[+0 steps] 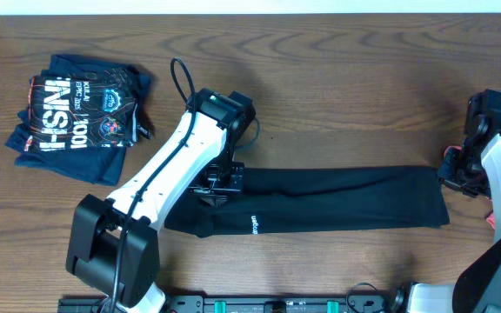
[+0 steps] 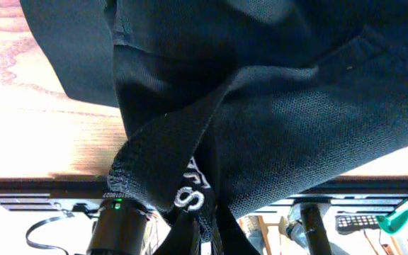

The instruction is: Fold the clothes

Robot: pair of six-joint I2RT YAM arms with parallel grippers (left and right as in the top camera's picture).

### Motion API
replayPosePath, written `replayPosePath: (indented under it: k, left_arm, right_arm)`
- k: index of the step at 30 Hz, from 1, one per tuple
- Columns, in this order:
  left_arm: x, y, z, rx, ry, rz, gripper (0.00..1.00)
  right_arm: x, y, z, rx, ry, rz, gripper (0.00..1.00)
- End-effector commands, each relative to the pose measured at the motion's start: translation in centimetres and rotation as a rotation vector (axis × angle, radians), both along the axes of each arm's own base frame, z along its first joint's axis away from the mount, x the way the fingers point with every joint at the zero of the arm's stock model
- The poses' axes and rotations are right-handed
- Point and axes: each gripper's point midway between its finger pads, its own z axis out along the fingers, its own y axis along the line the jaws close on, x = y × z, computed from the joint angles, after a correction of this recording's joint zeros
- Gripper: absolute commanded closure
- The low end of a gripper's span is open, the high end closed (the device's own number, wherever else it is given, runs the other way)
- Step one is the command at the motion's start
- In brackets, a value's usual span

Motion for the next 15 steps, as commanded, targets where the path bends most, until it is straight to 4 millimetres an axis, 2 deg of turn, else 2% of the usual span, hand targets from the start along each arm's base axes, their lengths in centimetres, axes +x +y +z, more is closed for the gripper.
replayPosePath:
  k: [1,10,15]
  left_arm:
    - [0.0,0.5,0.2,0.021,-0.022,0.005,0.94]
    - [0.2,0.1,0.1,0.002,-0.027,0.011,0.94]
    - [0.4,-1.0,0.0,-0.032,-0.044,-0.004,0.94]
  right_arm:
    - [-0.2,-0.3,0.3,-0.016,-0.001,-0.002,0.90]
    - [1.1,2.1,-0.5,0.127,-0.067,0.017,0.95]
    - [1.5,3.1,-2.3,0.183,-0.092,0.040,0.95]
